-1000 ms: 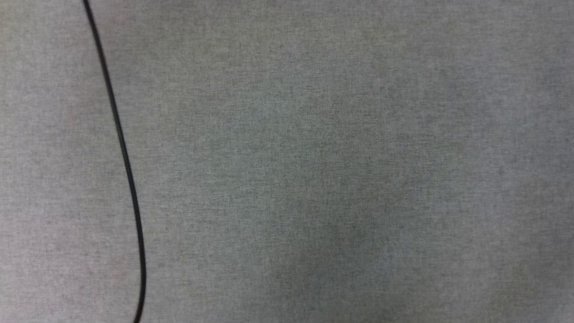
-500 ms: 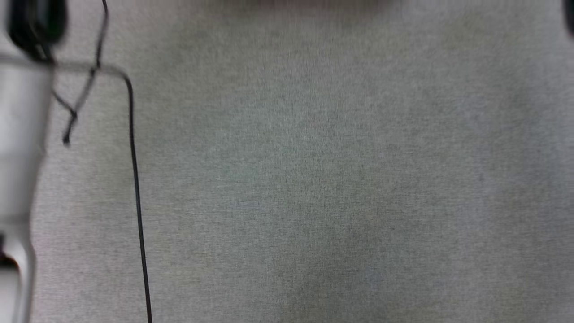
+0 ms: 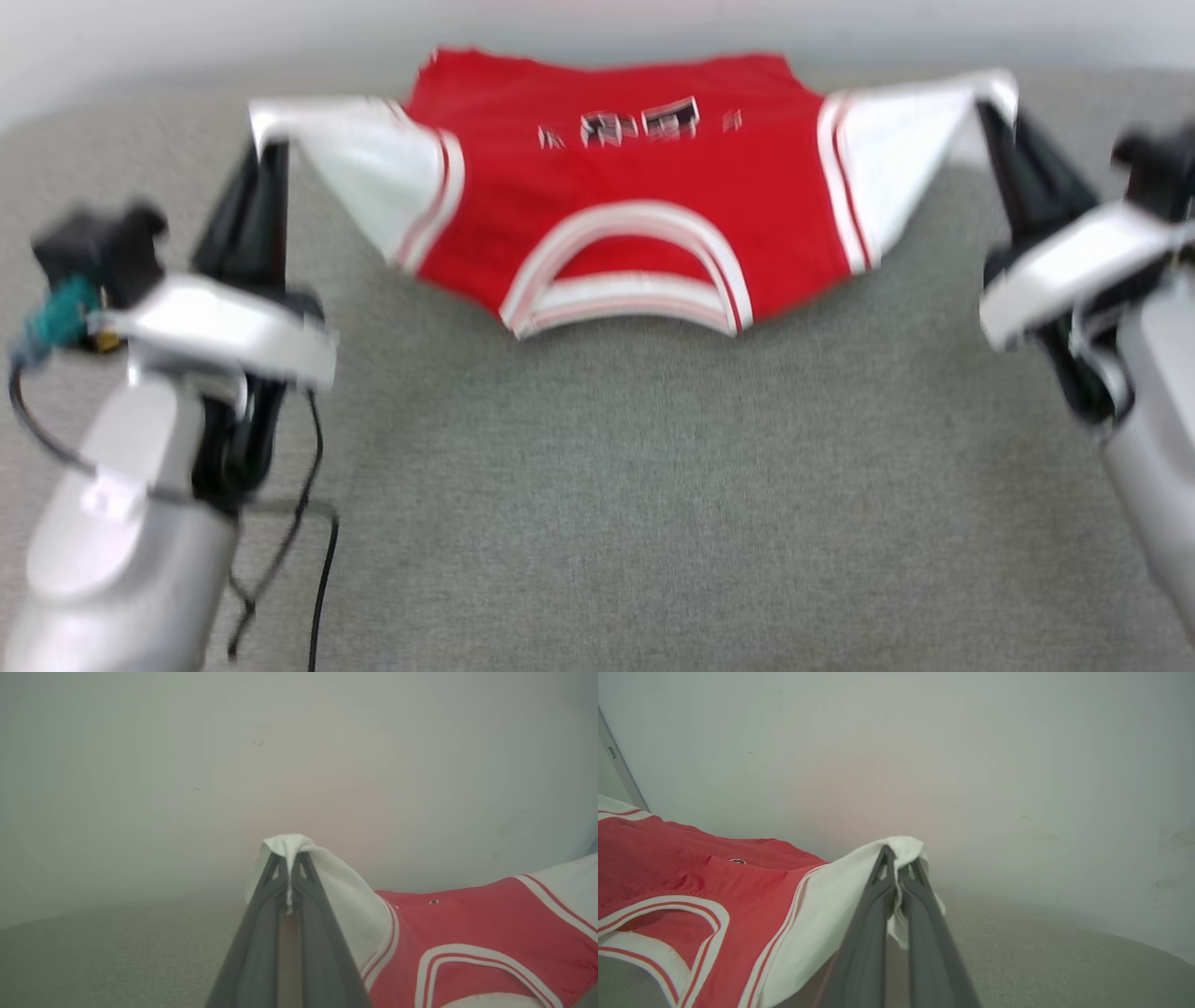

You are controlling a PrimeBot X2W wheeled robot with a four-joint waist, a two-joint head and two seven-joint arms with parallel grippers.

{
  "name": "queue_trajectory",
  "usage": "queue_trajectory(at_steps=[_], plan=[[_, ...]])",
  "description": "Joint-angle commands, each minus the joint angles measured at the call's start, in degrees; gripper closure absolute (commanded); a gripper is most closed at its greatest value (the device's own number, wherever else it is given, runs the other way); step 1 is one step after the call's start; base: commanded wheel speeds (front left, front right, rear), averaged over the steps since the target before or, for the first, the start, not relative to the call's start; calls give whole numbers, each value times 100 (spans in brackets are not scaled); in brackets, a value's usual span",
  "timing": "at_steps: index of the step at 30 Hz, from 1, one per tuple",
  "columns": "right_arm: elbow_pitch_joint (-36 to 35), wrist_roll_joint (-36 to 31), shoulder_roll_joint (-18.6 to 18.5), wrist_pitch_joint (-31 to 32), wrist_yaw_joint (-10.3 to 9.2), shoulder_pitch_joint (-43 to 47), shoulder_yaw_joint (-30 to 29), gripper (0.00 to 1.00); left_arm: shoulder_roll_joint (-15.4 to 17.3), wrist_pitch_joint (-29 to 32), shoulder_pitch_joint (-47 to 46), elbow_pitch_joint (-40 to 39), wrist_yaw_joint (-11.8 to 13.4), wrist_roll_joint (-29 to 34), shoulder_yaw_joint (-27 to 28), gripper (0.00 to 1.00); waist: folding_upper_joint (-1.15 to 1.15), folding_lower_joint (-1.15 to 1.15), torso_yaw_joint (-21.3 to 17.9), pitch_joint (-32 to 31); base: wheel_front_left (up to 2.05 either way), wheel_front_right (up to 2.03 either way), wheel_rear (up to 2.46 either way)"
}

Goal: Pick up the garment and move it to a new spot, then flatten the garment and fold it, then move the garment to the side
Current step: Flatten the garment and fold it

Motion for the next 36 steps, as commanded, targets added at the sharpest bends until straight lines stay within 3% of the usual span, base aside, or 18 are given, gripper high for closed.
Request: queue_trajectory(at_steps=[1, 10, 19, 28, 36], plan=[[-71, 35, -49, -30, -6, 213, -27, 100, -5, -15, 195, -53, 37, -27, 75, 100, 0, 2, 64, -325, 0, 0, 0], [-695, 207, -224, 136, -6, 2216, -370, 100, 153, 93, 2072, -452, 306, -316, 188, 100, 0, 2, 113, -1042, 0, 0, 0], [-1574, 181, -169, 729, -6, 4289, -1095, 100, 241, 301, 3562, -776, 590, -576, 181, 100, 0, 2, 162, -1453, 0, 0, 0], [-1848, 26, -52, 1341, -6, 5492, -1416, 100, 161, 262, 4164, -525, 660, -615, 73, 100, 0, 2, 185, -1497, 0, 0, 0], [-1621, -29, 51, 1600, -7, 5838, -1477, 100, 77, 224, 4233, -263, 623, -651, 10, 100, 0, 2, 202, -1488, 0, 0, 0]])
